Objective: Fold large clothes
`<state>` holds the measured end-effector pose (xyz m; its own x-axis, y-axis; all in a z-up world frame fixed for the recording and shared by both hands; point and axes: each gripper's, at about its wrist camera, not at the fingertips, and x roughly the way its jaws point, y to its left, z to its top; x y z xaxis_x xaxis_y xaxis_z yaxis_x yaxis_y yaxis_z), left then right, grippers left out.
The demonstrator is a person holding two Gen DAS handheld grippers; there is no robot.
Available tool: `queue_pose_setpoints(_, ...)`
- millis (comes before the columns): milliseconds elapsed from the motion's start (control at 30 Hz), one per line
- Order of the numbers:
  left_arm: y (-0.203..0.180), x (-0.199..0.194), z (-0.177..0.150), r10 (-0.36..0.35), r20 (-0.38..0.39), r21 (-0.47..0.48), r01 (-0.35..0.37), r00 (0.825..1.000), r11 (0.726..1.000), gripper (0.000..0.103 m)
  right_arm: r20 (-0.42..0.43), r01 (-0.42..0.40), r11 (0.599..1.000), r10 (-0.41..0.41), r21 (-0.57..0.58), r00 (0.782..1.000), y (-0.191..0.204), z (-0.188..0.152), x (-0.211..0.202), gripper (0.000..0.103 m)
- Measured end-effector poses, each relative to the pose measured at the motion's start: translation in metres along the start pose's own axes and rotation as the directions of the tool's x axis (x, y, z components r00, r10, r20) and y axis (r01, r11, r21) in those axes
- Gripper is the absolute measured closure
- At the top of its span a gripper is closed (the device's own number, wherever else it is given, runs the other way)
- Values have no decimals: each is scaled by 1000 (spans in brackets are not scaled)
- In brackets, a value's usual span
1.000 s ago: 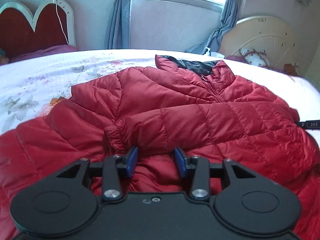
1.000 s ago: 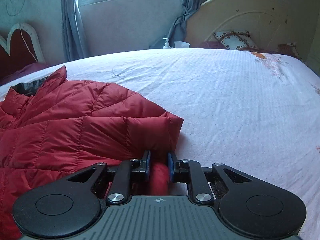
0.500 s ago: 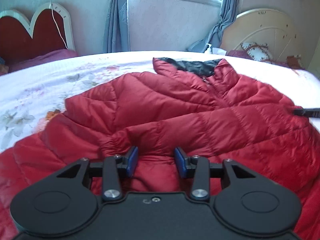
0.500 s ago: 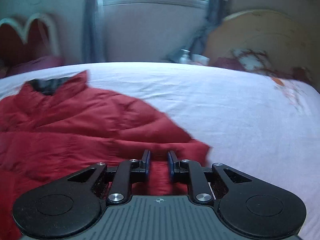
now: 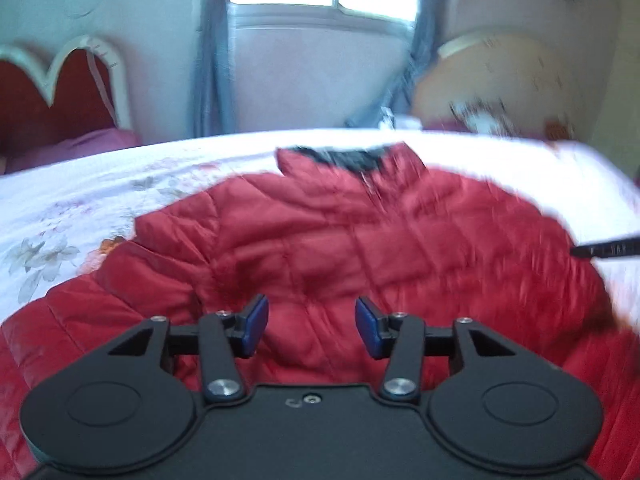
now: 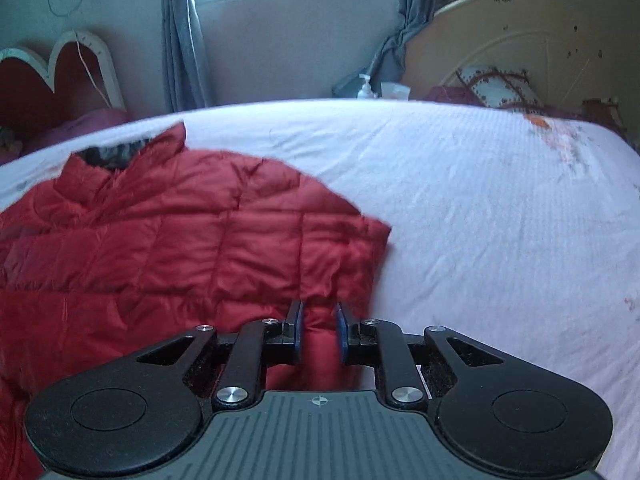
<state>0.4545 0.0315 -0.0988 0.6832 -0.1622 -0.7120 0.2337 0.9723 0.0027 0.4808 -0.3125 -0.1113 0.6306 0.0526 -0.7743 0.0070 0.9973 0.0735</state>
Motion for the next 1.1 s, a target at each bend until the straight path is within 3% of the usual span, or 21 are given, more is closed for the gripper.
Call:
queue_pose_setpoints(67, -1, 17, -9, 4, -97, 14, -3, 995, 1000, 55, 1, 18, 1000, -18, 2, 1000, 0, -12, 2, 87)
queue_pose_setpoints(167, 3, 15, -6, 18, -113, 4, -17, 993, 1000, 55, 55, 28, 1000, -28, 13, 998, 0, -14, -20, 87)
queue_pose_setpoints(233, 2, 3, -4, 22, -62, -3, -22, 998, 1000, 52, 79, 24, 1000, -24, -3, 997, 4, -18, -39, 87)
queue_pose_setpoints(300, -2, 2, -8, 34, -63, 3, -34, 997, 999, 34, 53, 16, 1000, -15, -15, 998, 11, -27, -45, 87)
queue_pose_setpoints(400, -9, 17, -13, 65, -115, 34, -61, 991, 998, 30, -36, 37, 998, -39, -51, 999, 21, -45, -25, 87)
queue_pose_setpoints(533, -10, 13, -7, 77, -108, 11, -76, 991, 997, 29, -11, 55, 998, -55, -31, 998, 24, -46, -33, 86)
queue_pose_setpoints(600, -5, 3, -9, 62, -76, -28, -64, 995, 998, 18, 18, 76, 997, -75, -35, 997, 26, -45, -45, 86)
queue_pose_setpoints(633, -2, -2, -11, 76, -62, -40, -78, 995, 996, 7, 25, 86, 995, -85, -43, 996, 27, -45, -51, 82)
queue_pose_setpoints(667, -1, -9, -13, 100, -49, -49, -103, 994, 993, 2, 34, 90, 995, -89, -47, 995, 27, -45, -56, 71)
queue_pose_setpoints(700, 1, -15, -15, 110, -40, -58, -112, 993, 992, 2, 52, 96, 994, -93, -49, 994, 28, -47, -63, 30)
queue_pose_setpoints(733, 3, -20, -17, 111, -35, -71, -113, 993, 991, 2, 86, 104, 993, -99, -58, 991, 30, -49, -70, 11)
queue_pose_setpoints(1033, 33, -74, -51, 152, -9, -264, -149, 988, 953, 10, 158, 56, 995, -43, -81, 986, 49, -62, -104, 12)
queue_pose_setpoints(1067, 38, -81, -59, 167, -13, -288, -163, 986, 944, 12, 162, 44, 996, -31, -75, 986, 49, -65, -106, 17)
queue_pose_setpoints(1100, 44, -89, -68, 181, -17, -314, -177, 983, 933, 12, 158, 24, 998, -13, -66, 987, 48, -67, -107, 40)
